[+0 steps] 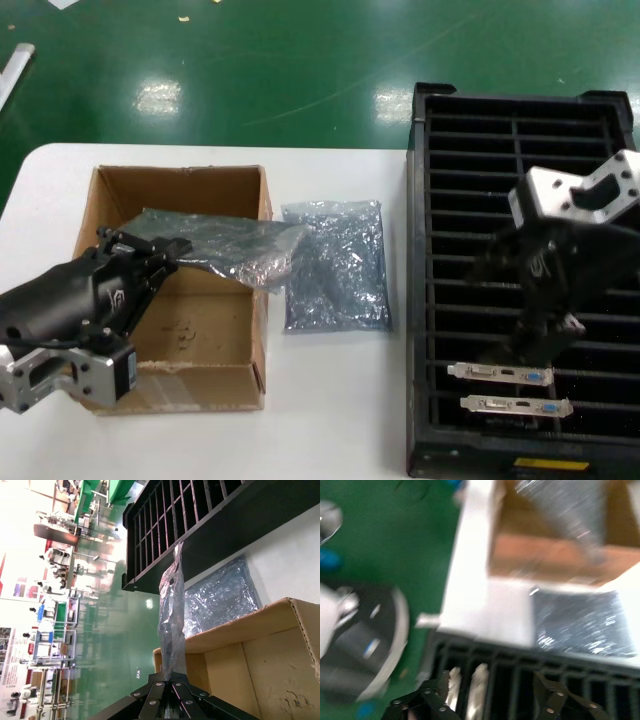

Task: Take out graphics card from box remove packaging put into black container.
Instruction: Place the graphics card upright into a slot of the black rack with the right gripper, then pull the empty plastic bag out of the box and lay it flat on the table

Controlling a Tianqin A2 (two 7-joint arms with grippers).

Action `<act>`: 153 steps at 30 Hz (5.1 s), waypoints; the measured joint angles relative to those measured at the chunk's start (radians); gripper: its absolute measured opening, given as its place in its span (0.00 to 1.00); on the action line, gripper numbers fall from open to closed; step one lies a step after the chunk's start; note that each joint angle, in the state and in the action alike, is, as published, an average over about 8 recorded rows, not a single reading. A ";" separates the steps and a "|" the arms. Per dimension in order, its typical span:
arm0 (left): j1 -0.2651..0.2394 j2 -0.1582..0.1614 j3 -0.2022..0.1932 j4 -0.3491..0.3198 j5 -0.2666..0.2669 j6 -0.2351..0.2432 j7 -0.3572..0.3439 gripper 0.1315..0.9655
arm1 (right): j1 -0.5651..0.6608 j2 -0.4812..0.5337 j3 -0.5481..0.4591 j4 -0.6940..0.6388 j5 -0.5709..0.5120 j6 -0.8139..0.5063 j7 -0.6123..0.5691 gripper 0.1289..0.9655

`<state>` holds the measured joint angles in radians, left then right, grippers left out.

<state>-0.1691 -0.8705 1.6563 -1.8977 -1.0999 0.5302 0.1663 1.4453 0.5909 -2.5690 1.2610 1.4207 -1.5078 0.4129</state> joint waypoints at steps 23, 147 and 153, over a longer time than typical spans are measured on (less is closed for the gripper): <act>0.000 0.000 0.000 0.000 0.000 0.000 0.000 0.01 | -0.361 0.044 0.571 -0.172 0.209 0.418 0.105 0.90; -0.084 0.562 -0.079 0.327 -0.313 -0.205 -0.513 1.00 | -1.088 -0.182 0.850 0.159 0.334 1.141 -0.243 1.00; -0.024 0.564 -0.073 0.320 -0.405 -0.282 -0.430 1.00 | -1.172 -0.208 0.878 0.202 0.345 1.228 -0.283 1.00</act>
<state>-0.1933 -0.3064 1.5829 -1.5781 -1.5054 0.2482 -0.2639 0.2729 0.3833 -1.6907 1.4630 1.7656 -0.2797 0.1298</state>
